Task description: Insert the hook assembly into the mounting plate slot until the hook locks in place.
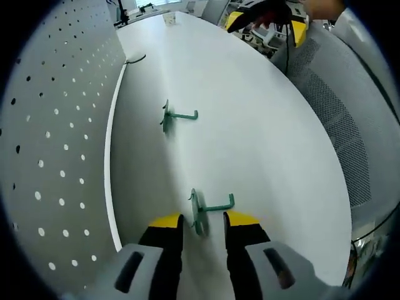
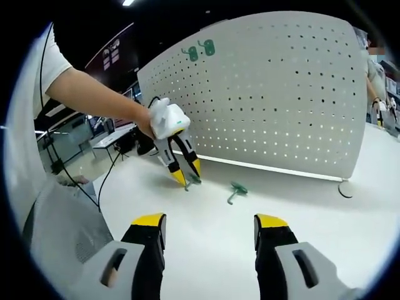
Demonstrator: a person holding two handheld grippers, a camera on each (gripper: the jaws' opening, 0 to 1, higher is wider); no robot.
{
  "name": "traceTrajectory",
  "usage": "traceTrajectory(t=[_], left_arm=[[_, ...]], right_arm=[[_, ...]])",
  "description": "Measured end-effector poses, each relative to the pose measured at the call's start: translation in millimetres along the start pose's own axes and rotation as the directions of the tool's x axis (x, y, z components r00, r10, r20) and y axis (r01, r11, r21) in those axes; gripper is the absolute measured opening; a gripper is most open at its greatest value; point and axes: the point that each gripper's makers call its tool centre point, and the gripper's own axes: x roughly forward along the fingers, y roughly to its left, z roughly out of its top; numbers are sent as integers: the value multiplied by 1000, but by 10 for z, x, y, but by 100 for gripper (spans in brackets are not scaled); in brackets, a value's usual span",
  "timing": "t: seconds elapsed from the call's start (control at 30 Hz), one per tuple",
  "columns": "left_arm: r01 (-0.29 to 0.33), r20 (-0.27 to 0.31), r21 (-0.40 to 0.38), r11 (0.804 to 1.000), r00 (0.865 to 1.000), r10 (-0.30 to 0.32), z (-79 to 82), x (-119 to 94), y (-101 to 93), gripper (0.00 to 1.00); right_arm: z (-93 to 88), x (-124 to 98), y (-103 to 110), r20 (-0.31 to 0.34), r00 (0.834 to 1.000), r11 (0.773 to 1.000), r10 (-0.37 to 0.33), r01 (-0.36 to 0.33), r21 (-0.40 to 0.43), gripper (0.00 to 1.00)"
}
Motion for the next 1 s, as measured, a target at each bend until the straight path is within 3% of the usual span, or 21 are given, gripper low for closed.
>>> traceTrajectory(t=[0.2, 0.33, 0.57, 1.0], left_arm=[[-9, 3, -16, 1000, 1000, 9, -16, 7, 8, 24], [-30, -12, -17, 999, 999, 30, -22, -4, 32, 13], [-61, -40, -30, 998, 997, 59, -21, 7, 73, 6], [-102, -43, -20, 995, 994, 101, -23, 0, 97, 4]], right_arm=[[-20, 11, 7, -6, 1000, 1000, 6, -6, 3, 54], [-10, 3, 4, -3, 1000, 1000, 4, -4, 2, 54], [-6, -2, 5, -4, 1000, 1000, 4, -4, -4, 54], [-19, 3, 22, -12, 1000, 1000, 9, -10, -11, 56]])
